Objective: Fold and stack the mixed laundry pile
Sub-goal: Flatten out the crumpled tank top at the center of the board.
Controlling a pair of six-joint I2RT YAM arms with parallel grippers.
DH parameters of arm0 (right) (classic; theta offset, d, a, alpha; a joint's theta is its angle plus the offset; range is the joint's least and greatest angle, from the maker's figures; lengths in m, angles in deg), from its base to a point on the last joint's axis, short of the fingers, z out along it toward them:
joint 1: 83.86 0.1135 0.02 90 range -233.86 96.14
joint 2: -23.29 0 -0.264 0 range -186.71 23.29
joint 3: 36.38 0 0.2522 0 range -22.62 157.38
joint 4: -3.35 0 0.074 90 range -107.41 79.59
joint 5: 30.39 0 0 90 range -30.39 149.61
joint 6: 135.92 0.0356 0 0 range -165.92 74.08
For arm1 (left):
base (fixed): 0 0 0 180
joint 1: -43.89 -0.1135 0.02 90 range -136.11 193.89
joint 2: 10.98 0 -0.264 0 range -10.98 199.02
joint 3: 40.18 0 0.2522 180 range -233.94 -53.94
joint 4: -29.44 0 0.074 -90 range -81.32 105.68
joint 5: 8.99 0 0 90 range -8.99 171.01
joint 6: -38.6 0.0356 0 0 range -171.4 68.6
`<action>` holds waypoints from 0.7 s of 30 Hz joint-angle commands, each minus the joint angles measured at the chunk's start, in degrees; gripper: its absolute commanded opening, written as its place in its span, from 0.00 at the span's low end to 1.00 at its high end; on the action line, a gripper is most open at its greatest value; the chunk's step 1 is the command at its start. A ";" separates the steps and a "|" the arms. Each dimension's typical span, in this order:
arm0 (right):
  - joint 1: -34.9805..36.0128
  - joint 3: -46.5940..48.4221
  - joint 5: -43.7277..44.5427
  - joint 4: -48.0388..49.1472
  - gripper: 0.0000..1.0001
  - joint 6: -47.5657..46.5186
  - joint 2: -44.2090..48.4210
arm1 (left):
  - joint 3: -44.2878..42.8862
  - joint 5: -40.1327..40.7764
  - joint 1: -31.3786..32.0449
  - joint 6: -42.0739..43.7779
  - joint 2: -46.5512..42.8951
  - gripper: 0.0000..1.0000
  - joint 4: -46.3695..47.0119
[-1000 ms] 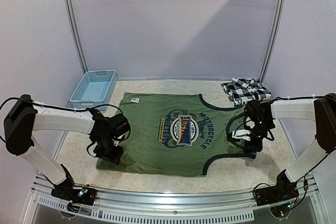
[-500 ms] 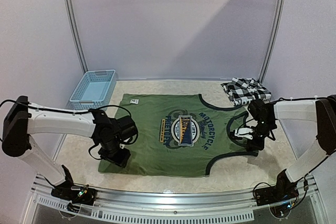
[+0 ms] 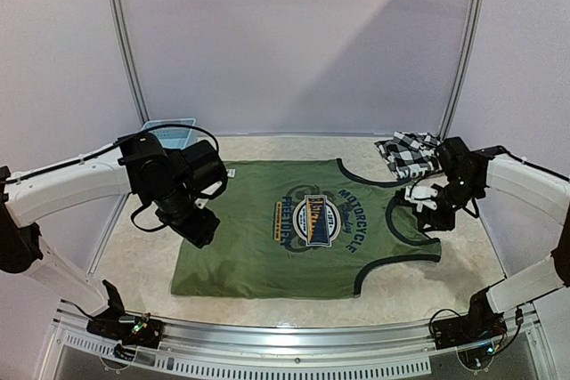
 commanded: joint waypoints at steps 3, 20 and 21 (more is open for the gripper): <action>14.60 3.41 -11.21 -2.53 0.35 4.39 7.34 | -4.96 -4.43 4.33 18.69 0.36 0.66 -6.53; 47.81 -3.00 -0.36 14.25 0.30 9.08 -9.34 | 5.36 6.56 4.58 3.11 -7.32 0.65 0.85; 47.82 -3.17 0.28 14.95 0.30 9.42 -9.67 | 6.00 6.95 4.58 1.99 -8.53 0.65 1.31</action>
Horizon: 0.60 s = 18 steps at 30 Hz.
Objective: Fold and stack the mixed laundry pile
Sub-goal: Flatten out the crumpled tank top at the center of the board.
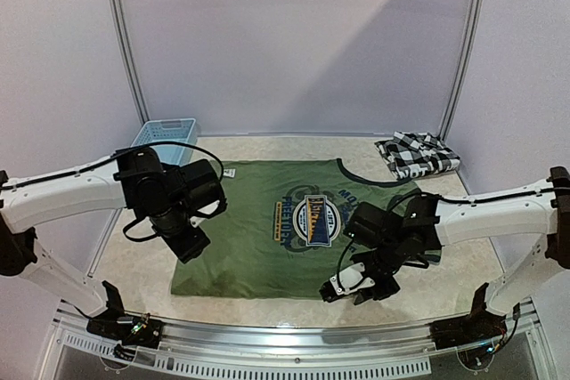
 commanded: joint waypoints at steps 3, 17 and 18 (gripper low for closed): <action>1.03 -1.43 7.00 7.15 0.32 2.48 -2.08 | 2.71 3.46 0.78 -9.68 -8.05 0.65 4.76; 1.02 -2.80 11.31 7.13 0.31 3.48 -6.14 | -3.04 4.48 0.91 -7.23 -1.77 0.65 -4.38; 1.00 -2.93 11.64 6.92 0.32 3.48 -6.07 | -4.43 5.26 0.93 -5.76 -0.90 0.65 -5.64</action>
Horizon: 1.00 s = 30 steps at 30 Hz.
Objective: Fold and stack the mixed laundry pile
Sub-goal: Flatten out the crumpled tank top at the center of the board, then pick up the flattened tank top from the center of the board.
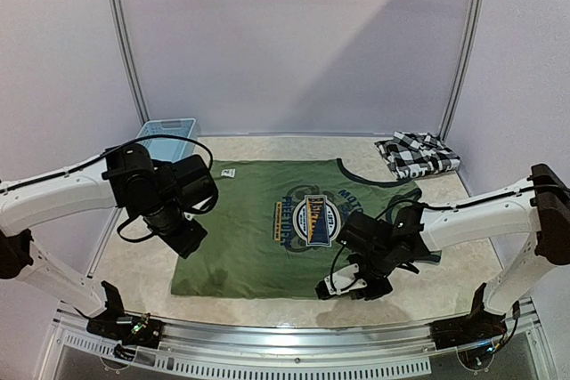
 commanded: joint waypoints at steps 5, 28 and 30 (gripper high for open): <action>0.12 -2.46 3.41 0.10 0.35 0.59 0.43 | -5.55 1.65 -1.02 8.97 5.16 0.65 -5.72; -0.10 -6.69 5.15 -2.65 0.01 -1.58 7.23 | 4.44 -9.17 11.52 8.12 16.17 0.62 -4.36; -0.22 -6.78 5.21 -2.81 0.01 -1.22 7.22 | 6.10 -9.36 13.27 7.24 17.32 0.61 -2.53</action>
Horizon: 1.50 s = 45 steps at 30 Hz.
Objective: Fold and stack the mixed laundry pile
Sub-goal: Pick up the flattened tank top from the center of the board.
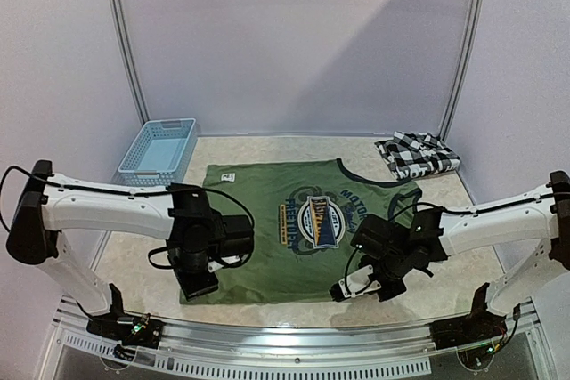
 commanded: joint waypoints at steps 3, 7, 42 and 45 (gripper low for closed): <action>-0.24 -1.64 -0.13 -1.51 0.01 0.56 0.51 | 2.60 1.69 5.50 -3.15 5.25 0.61 0.76; -0.24 -1.57 -1.80 -1.18 0.01 0.31 0.39 | 2.95 0.69 7.46 -2.96 8.84 0.57 1.05; -0.26 -1.55 -2.23 -1.50 0.02 1.09 0.77 | 2.64 -2.92 10.70 -2.64 26.34 0.38 1.68; -0.22 -1.40 -2.12 -1.60 0.02 1.18 0.97 | 3.84 -3.08 10.68 -5.48 24.97 0.38 2.47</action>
